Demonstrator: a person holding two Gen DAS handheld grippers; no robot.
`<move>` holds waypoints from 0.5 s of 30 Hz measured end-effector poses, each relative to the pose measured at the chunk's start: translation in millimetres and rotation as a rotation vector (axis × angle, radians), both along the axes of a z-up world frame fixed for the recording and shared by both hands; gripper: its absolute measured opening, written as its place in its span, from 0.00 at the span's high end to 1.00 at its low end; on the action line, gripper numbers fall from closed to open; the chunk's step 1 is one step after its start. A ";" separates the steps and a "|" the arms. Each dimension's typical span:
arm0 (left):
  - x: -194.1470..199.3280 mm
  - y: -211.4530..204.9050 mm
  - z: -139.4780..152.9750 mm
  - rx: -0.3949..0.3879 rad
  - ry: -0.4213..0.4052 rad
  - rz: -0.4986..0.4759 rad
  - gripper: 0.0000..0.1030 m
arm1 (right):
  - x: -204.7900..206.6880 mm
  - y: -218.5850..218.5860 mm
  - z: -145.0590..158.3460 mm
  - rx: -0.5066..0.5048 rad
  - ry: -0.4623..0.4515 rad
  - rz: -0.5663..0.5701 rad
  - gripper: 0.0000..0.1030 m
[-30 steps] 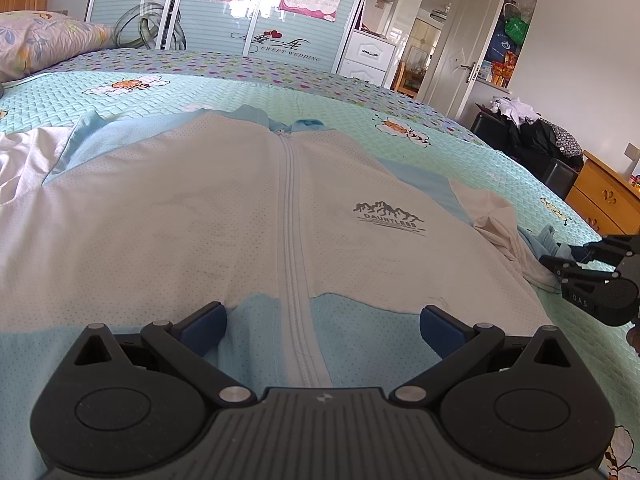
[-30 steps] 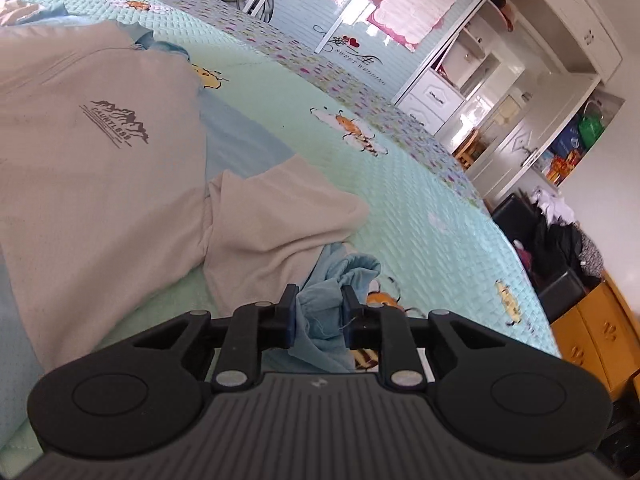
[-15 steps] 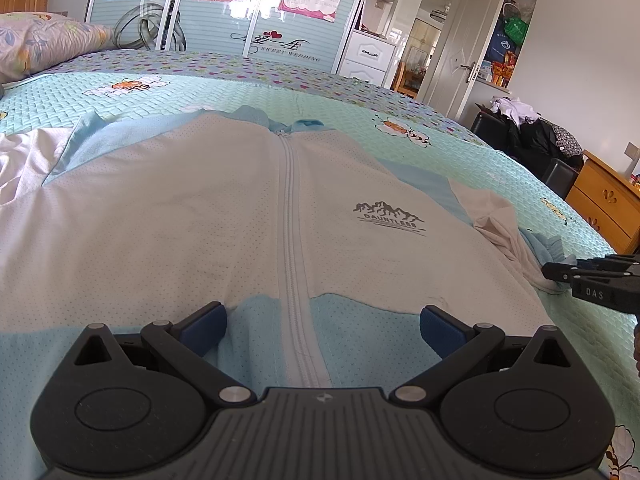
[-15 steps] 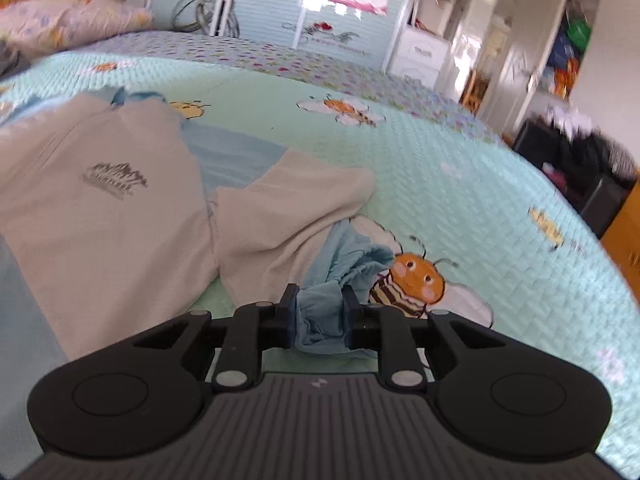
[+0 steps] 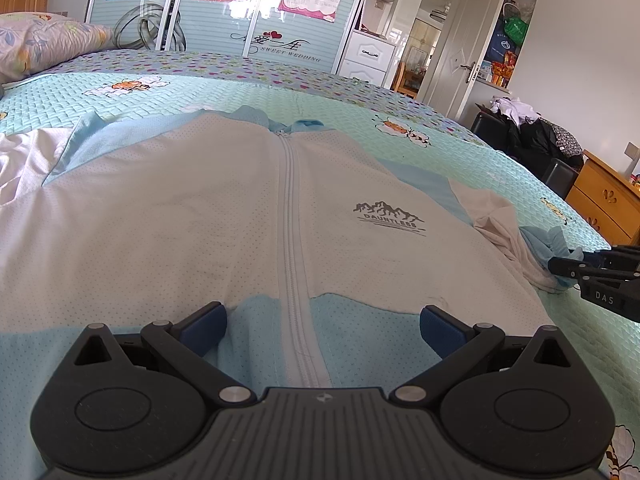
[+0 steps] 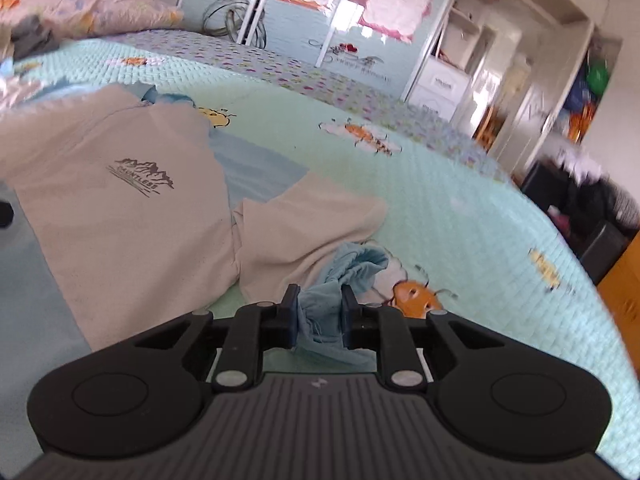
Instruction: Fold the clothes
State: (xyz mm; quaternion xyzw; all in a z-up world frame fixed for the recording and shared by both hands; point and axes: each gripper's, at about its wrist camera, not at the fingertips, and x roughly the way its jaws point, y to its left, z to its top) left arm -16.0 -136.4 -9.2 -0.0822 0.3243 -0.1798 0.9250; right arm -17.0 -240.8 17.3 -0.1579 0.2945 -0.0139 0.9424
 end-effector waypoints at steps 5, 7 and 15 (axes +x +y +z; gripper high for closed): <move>-0.5 -0.5 -0.1 0.002 -0.001 0.000 0.01 | -22.0 22.8 3.4 -0.244 -0.162 0.037 0.79; -0.7 -0.6 -0.1 0.003 -0.002 0.000 0.01 | -30.4 32.4 2.3 -0.332 -0.204 0.069 0.79; -0.7 -0.8 -0.1 0.006 -0.003 0.001 0.01 | -35.6 37.1 0.4 -0.379 -0.207 0.091 0.79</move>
